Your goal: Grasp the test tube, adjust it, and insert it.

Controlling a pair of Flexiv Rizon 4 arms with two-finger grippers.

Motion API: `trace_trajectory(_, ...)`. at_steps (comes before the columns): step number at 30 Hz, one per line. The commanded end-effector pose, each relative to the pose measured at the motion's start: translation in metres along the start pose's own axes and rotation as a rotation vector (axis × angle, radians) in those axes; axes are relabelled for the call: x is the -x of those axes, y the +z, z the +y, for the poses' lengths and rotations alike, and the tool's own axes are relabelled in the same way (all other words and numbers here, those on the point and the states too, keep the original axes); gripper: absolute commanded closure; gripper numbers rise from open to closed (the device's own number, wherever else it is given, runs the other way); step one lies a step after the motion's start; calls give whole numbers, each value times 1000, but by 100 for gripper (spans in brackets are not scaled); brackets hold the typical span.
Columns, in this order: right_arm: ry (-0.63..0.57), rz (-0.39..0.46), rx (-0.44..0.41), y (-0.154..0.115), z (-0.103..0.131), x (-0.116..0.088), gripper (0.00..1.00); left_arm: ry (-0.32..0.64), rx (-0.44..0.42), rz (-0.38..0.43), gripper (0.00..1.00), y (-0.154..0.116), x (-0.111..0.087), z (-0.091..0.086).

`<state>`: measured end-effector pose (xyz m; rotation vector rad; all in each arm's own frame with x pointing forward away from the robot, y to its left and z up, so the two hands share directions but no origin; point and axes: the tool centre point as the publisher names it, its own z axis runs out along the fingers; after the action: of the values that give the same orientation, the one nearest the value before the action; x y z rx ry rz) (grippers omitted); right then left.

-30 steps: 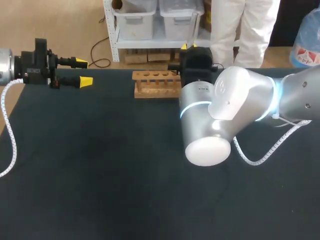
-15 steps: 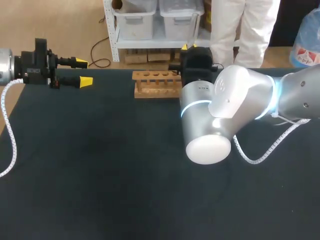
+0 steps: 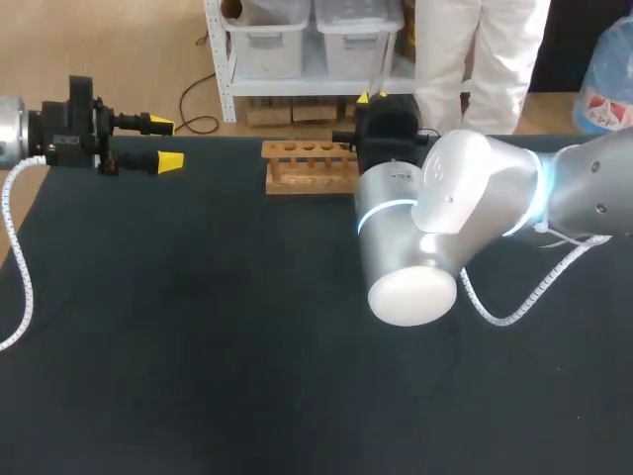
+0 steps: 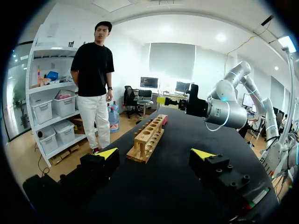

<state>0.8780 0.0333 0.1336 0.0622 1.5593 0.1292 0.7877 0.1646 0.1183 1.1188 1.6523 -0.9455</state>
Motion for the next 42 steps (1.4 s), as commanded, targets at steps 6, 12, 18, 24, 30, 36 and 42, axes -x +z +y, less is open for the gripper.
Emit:
trace_trajectory(6,2,20,348,-1,-2,-11,100,3,3,-5,0,0,-1,-1)
trace_trajectory(12,0,37,352,-1,-1,-20,100,3,3,-5,0,0,-1,-1)
trace_trajectory(18,3,51,355,-1,0,-26,100,3,3,-5,0,0,-1,-1)
trace_trajectory(24,8,74,357,-4,2,-36,100,3,3,-5,0,0,-1,-1)
trace_trajectory(30,5,93,368,-6,4,-45,100,3,3,-5,0,0,-1,-1)
trace_trajectory(36,0,102,373,-6,3,-52,100,3,3,-5,0,0,-1,-1)
trace_trajectory(42,-4,110,377,-4,4,-56,100,3,3,-5,0,0,-1,-1)
